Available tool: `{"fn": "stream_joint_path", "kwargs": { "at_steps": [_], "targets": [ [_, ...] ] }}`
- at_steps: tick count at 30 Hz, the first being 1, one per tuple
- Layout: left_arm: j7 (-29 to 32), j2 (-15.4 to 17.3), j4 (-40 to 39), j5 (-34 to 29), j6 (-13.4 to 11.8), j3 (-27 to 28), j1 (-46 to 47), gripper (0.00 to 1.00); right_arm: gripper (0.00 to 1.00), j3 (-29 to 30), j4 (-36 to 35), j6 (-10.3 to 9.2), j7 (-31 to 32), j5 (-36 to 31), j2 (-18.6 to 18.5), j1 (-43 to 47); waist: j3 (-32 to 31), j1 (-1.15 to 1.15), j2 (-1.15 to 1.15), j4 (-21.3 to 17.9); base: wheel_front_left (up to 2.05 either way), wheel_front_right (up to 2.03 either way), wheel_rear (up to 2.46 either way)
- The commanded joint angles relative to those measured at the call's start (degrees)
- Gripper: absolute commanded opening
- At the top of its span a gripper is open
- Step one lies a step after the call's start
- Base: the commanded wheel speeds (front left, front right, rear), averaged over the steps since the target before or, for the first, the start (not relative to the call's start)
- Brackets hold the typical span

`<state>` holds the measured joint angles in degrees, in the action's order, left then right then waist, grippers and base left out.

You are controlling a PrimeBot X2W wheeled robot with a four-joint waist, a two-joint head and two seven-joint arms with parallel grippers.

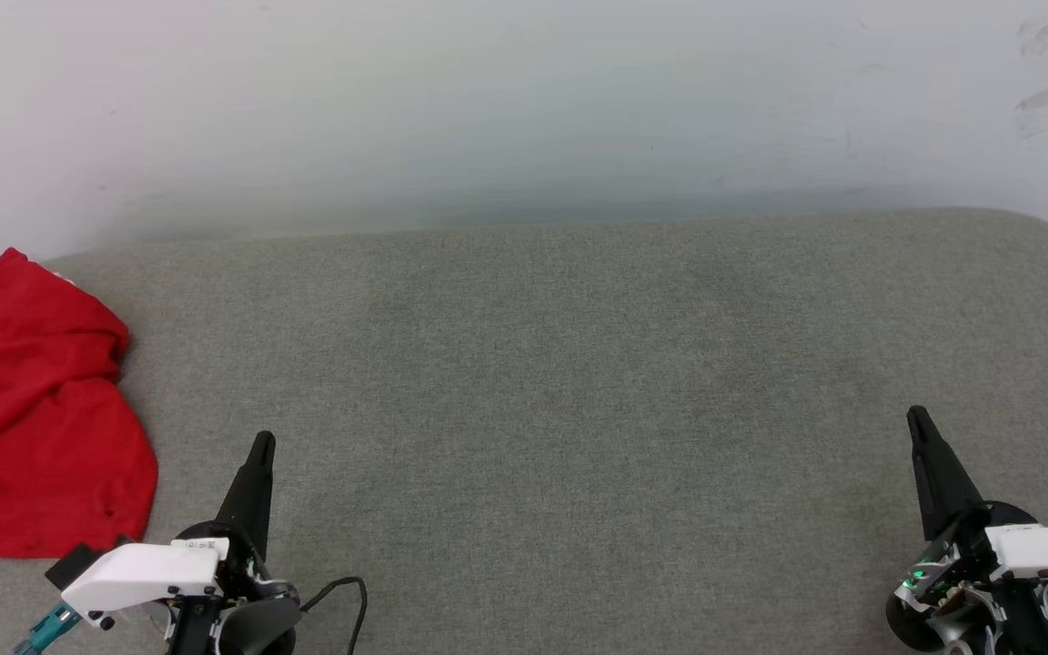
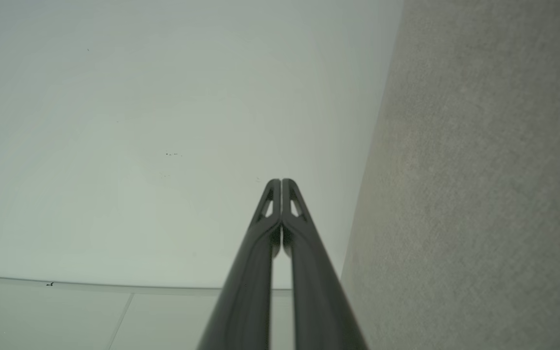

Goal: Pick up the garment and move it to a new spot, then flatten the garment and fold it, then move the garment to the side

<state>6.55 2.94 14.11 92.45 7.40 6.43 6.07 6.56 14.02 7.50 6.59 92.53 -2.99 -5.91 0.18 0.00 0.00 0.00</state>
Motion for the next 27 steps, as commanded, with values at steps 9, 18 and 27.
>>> {"fn": "stream_joint_path", "kwargs": {
  "at_steps": [9,18,27],
  "targets": [
    [0.1,-0.1,0.0,-0.1,0.2,0.2,0.4,0.00,0.00,0.0,0.1,-0.01,0.1,-0.3,0.2,-0.6,0.0,0.00,0.00,0.0,0.00,0.00,0.00],
    [0.1,-0.1,0.0,-0.1,0.2,0.2,0.4,0.00,0.00,0.0,0.1,-0.02,0.1,-0.3,0.2,-0.6,0.0,0.00,0.00,0.0,0.00,0.00,0.00],
    [0.1,-0.1,0.0,-0.1,0.2,0.2,0.4,0.00,0.00,0.0,0.1,-0.02,0.1,-0.3,0.2,-0.6,0.0,0.00,0.00,0.0,0.00,0.00,0.00]
  ]
}}
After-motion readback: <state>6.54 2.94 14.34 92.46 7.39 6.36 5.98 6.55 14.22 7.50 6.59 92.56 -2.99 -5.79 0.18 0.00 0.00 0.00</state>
